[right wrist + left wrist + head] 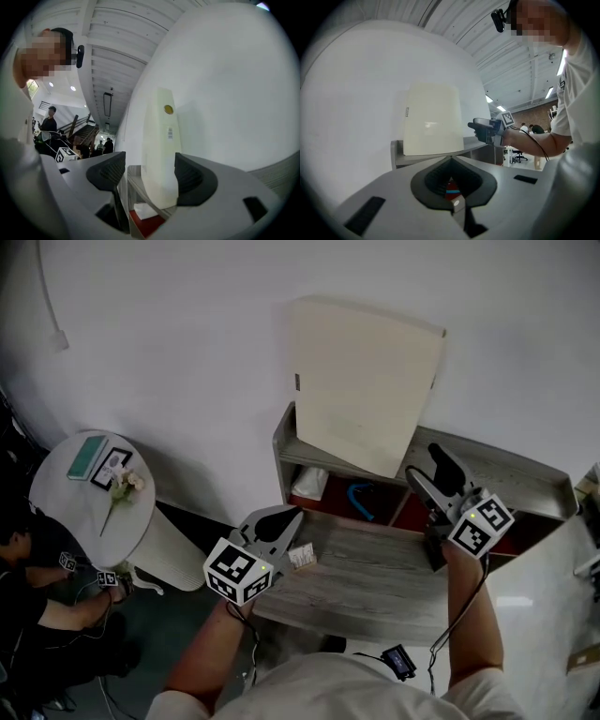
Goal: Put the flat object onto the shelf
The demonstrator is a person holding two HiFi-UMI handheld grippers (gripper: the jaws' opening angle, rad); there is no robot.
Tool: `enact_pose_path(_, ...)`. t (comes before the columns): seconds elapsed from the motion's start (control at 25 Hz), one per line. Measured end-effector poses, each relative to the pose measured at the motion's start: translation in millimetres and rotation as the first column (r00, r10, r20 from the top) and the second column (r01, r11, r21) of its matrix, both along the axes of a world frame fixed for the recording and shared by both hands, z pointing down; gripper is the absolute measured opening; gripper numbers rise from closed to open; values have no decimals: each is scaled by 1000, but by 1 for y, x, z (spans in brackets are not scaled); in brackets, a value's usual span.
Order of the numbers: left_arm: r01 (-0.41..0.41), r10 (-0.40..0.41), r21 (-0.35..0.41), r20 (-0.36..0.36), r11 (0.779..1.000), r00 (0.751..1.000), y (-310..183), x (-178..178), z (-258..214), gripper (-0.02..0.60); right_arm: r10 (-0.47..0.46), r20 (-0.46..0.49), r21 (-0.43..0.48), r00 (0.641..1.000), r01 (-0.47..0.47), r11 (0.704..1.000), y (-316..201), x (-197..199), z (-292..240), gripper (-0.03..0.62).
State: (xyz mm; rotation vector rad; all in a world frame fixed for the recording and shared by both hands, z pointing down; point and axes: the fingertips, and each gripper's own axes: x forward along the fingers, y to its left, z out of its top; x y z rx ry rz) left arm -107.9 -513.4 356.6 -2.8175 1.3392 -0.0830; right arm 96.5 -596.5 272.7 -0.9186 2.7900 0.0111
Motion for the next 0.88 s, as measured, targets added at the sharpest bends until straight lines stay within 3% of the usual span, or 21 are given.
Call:
enact_pose_path(0.12, -38, 38, -4, -37, 999, 999, 21, 1, -2, 15, 8, -18, -16, 1000, -9, 1000, 28, -3, 11, 311)
enact_pose_path(0.36, -59, 59, 10, -13, 998, 998, 66, -7, 4, 15, 23, -25, -28, 999, -24, 999, 99, -17, 32, 304)
enact_pose_path(0.88, -142, 142, -11, -19, 990, 990, 172, -3, 30, 15, 44, -117, -68, 992, -52, 996, 246, -52, 97, 148)
